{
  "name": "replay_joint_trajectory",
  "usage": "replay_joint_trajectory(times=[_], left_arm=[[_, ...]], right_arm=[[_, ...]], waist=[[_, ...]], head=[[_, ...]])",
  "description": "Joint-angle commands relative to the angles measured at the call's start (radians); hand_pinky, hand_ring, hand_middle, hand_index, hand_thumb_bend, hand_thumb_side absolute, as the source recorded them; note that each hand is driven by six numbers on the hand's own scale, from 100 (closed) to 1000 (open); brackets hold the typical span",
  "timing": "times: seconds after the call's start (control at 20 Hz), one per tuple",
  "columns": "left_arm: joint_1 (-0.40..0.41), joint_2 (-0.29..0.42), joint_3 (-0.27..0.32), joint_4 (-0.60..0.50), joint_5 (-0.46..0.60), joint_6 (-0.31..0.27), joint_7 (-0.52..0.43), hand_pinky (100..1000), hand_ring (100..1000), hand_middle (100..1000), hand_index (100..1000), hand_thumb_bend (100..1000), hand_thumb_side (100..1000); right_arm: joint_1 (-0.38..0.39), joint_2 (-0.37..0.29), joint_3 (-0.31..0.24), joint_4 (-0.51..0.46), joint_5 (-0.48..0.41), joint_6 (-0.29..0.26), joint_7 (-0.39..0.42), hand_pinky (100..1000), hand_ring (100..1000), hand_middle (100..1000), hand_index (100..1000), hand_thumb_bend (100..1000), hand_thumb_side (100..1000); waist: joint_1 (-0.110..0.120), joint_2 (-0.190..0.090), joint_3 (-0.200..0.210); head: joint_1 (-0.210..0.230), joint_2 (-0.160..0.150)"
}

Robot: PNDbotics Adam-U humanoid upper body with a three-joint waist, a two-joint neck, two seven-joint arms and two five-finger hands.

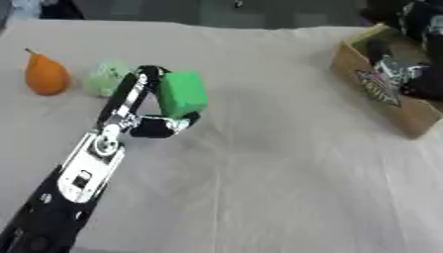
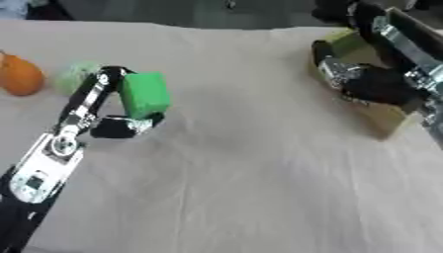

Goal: Pick up the objects with one hand, pass them to the other hand, and then place them into the box on the other side of the table.

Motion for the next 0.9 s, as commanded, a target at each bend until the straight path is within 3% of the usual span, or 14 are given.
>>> replay_joint_trajectory(times=[0.05, 0.65, 0.9], left_arm=[[-0.017, 0.005, 0.001, -0.026, -0.017, -0.006, 0.005, 545, 501, 498, 508, 175, 100], [-0.009, -0.016, -0.006, -0.043, -0.086, -0.014, 0.027, 545, 503, 499, 509, 190, 100], [-0.008, -0.025, -0.015, -0.046, -0.115, -0.014, 0.022, 545, 504, 500, 510, 198, 100]], right_arm=[[-0.040, -0.031, 0.024, -0.022, 0.030, -0.004, 0.044, 992, 926, 857, 926, 100, 428], [-0.147, 0.023, 0.117, -0.022, 0.161, 0.050, 0.196, 978, 934, 865, 921, 100, 418], [-0.183, 0.053, 0.144, -0.022, 0.223, 0.059, 0.233, 968, 932, 865, 914, 100, 374]], waist=[[-0.003, -0.028, -0.001], [-0.009, -0.038, -0.010], [-0.007, -0.041, -0.013]], head=[[-0.004, 0.010], [-0.010, 0.022], [-0.011, 0.024]])
